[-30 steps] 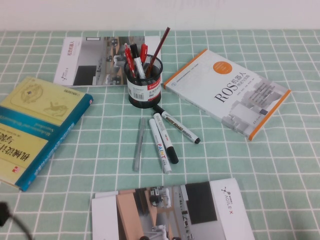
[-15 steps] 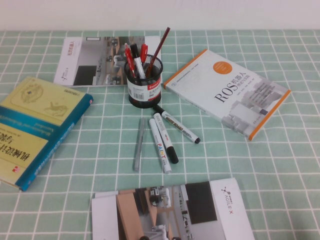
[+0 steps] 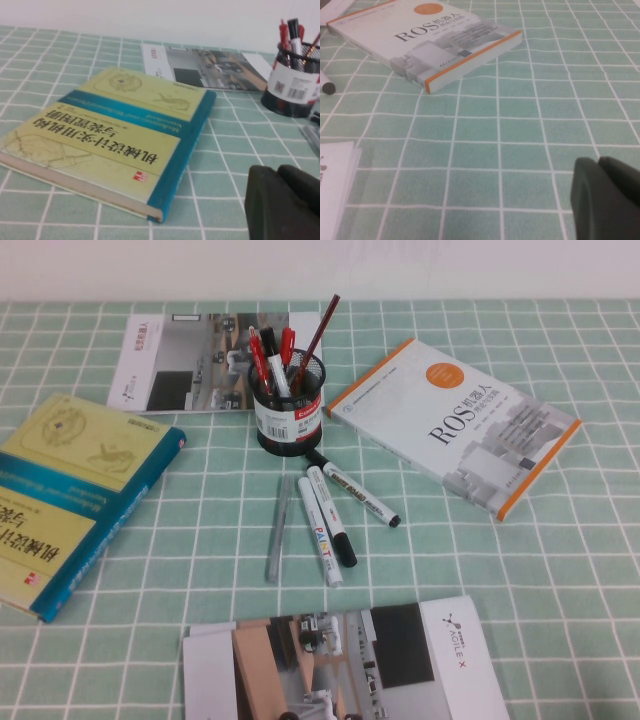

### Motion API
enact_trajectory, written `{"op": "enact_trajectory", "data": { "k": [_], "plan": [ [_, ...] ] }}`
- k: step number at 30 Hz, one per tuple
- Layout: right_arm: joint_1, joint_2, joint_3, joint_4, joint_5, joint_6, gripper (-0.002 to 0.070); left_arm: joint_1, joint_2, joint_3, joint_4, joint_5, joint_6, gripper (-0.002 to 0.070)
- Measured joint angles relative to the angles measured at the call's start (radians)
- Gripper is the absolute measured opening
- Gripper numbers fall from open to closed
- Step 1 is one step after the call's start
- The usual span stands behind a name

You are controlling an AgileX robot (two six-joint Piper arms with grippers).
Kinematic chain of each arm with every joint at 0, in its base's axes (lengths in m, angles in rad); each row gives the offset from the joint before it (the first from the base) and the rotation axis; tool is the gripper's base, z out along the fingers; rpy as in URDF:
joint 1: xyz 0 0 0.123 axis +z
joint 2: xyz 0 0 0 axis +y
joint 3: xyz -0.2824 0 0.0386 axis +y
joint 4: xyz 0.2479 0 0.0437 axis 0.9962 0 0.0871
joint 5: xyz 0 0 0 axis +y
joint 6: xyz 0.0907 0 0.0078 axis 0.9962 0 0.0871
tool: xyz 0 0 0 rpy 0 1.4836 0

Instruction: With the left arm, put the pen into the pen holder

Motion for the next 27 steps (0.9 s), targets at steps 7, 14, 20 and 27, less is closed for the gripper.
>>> {"op": "enact_trajectory", "data": {
  "k": [7,14,20,27],
  "plan": [
    [0.0,0.0,0.0,0.0,0.0,0.0,-0.002,0.0,0.0,0.0,-0.258,0.051,0.296,0.0],
    [0.0,0.0,0.0,0.0,0.0,0.0,-0.002,0.0,0.0,0.0,-0.32,0.159,0.366,0.0],
    [0.0,0.0,0.0,0.0,0.0,0.0,-0.002,0.0,0.0,-0.002,-0.32,0.168,0.384,0.0],
    [0.0,0.0,0.0,0.0,0.0,0.0,-0.002,0.0,0.0,-0.003,-0.32,0.173,0.386,0.0]
  ]
}}
